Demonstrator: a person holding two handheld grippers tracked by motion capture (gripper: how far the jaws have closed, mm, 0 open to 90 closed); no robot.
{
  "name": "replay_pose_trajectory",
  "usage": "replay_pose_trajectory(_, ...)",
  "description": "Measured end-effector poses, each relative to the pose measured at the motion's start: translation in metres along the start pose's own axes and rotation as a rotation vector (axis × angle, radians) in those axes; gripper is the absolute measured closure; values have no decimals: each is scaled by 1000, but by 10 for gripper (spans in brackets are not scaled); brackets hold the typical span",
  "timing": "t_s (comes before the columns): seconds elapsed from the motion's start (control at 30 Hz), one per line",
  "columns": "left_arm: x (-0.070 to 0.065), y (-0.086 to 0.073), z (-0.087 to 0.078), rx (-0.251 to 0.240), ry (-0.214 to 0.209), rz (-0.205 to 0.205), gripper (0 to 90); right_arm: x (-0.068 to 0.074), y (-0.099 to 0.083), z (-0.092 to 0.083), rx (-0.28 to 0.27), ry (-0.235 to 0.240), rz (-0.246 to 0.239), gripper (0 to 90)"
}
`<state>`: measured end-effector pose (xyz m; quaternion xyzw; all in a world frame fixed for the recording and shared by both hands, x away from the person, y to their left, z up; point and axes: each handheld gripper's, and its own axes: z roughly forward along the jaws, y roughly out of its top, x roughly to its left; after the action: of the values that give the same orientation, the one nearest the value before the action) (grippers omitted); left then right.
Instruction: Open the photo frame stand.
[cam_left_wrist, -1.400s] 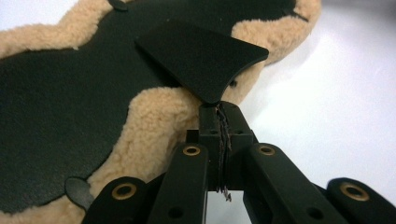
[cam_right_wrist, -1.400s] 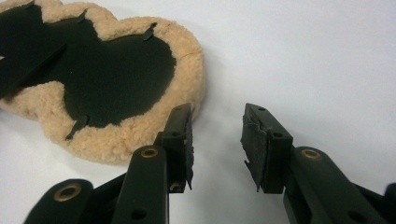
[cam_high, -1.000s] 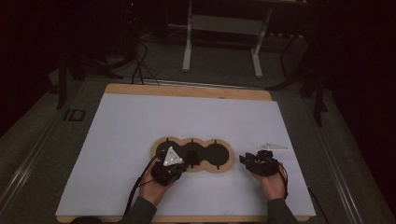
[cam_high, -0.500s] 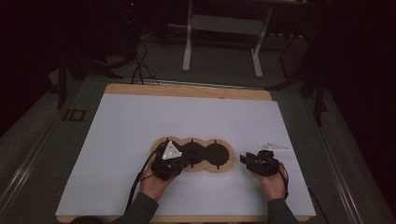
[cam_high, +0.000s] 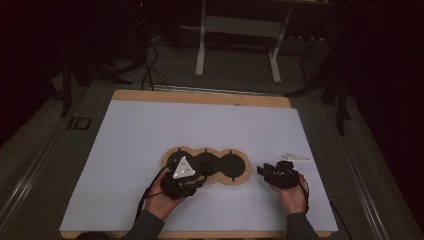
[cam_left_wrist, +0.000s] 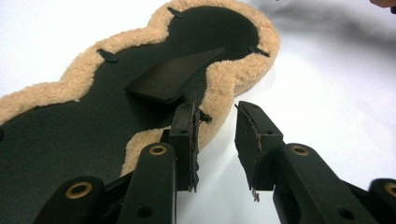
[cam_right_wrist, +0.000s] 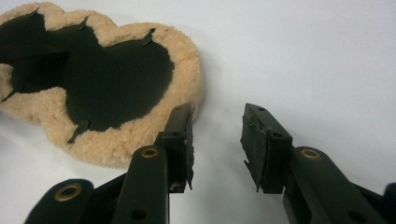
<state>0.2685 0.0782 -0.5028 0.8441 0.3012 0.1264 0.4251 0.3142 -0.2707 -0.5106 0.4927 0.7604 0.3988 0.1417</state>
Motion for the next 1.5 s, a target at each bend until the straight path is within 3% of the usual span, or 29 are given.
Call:
replay_pose_trajectory(0.3, 7, 0, -12, -56, 23, 7, 610, -1, 0, -1, -1, -1, 5, 624)
replay_pose_trajectory(0.47, 7, 6, -2, -6, 29, 63, 532, -1, 0, 0, 2, -2, 4, 624)
replay_pose_trajectory(0.6, 7, 11, 5, -1, 57, 84, 490, -1, 0, 0, 2, -2, 5, 624)
replay_pose_trajectory(0.63, 9, 14, 10, -5, 96, 101, 490, -1, 0, 0, 3, -2, 5, 623)
replay_pose_trajectory(0.73, 11, 18, 16, -10, 100, 124, 456, -2, 0, 0, 4, 0, 5, 621)
replay_pose_trajectory(0.87, 11, 21, 23, -2, 90, 151, 454, -2, 0, 0, 3, 2, 8, 621)
replay_pose_trajectory(0.97, 10, 21, 28, 15, 120, 174, 463, -2, -1, 0, 4, 3, 7, 619)
replay_pose_trajectory(1.1, 10, 20, 34, 38, 130, 200, 525, -2, -1, 1, 7, 3, 6, 618)
replay_pose_trajectory(1.27, 11, 22, 39, 49, 149, 201, 549, -2, -1, 1, 10, 2, 8, 616)
replay_pose_trajectory(1.5, 8, 27, 46, 82, 178, 235, 576, -1, 0, 1, 12, 5, 9, 606)
